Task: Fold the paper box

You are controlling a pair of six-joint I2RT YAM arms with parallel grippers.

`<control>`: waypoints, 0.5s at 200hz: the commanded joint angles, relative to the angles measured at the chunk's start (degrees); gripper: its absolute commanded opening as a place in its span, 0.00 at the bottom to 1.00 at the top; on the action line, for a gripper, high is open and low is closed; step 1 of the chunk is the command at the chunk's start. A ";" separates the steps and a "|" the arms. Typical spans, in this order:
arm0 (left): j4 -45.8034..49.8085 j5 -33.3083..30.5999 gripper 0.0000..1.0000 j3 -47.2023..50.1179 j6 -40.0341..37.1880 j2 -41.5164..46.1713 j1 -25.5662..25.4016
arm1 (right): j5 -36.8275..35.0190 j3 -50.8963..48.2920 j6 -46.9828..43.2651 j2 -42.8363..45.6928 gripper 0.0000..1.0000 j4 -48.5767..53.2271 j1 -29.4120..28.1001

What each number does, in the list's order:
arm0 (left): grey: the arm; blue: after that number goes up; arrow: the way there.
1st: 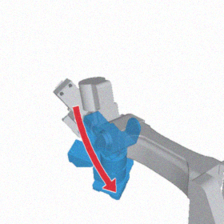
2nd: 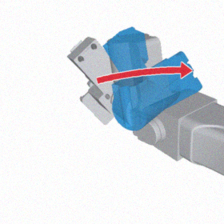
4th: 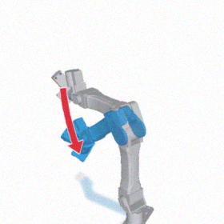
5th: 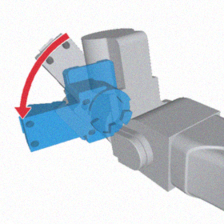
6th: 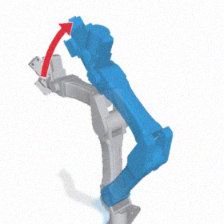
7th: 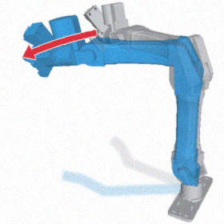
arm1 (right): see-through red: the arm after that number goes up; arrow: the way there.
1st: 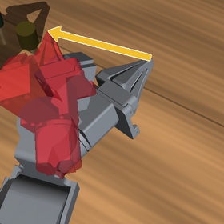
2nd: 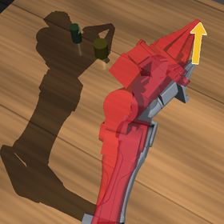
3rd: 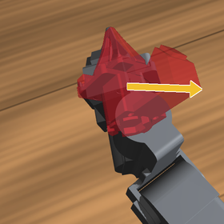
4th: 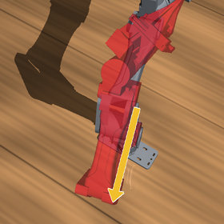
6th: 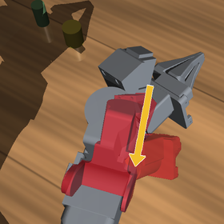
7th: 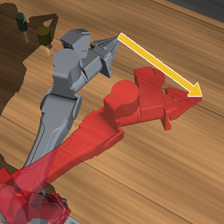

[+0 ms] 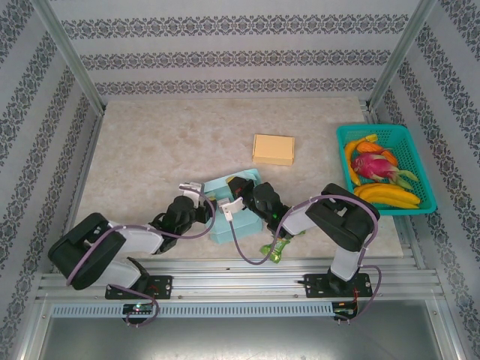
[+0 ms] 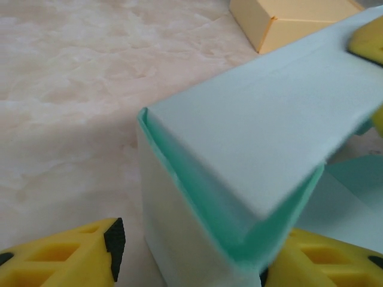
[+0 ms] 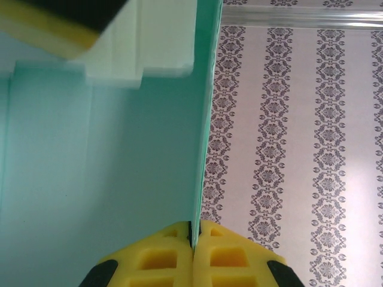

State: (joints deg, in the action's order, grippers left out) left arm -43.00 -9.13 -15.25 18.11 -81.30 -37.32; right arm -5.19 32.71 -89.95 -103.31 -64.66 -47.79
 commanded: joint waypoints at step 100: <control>-0.35 -26.69 0.33 -9.27 1.52 -12.53 -3.61 | -1.06 -1.09 1.25 -1.57 0.00 1.03 -0.55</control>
State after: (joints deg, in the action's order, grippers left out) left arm -46.30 -23.57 -21.47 16.95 -91.59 -39.97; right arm -5.28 32.45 -89.71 -103.42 -65.30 -47.79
